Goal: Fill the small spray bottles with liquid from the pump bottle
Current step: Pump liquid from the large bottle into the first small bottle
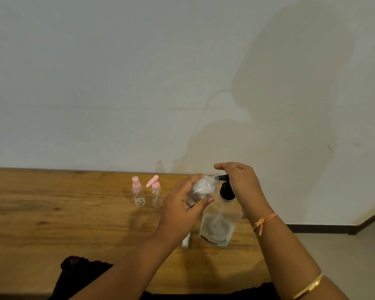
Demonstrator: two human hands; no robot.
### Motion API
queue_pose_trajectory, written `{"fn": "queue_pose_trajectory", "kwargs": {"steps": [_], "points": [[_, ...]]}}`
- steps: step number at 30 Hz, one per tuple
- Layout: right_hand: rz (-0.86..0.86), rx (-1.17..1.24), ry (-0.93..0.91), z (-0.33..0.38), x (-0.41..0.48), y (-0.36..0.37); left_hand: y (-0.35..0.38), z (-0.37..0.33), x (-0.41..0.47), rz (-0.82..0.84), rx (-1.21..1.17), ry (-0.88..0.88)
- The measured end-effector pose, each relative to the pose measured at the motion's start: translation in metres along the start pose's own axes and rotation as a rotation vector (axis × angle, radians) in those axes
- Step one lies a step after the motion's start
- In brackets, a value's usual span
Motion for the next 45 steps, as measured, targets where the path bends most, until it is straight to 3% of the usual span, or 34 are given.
{"fn": "queue_pose_trajectory", "kwargs": {"steps": [45], "points": [[-0.052,0.048,0.009,-0.002,-0.002,0.0,-0.002,-0.006,-0.002,0.027,-0.019,-0.045]]}}
Point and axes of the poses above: each hand's wrist, its own x-axis towards the middle knuckle, its own y-axis out of the palm, z = x × y, the point moved 2 cm from there along x, towards the middle knuckle
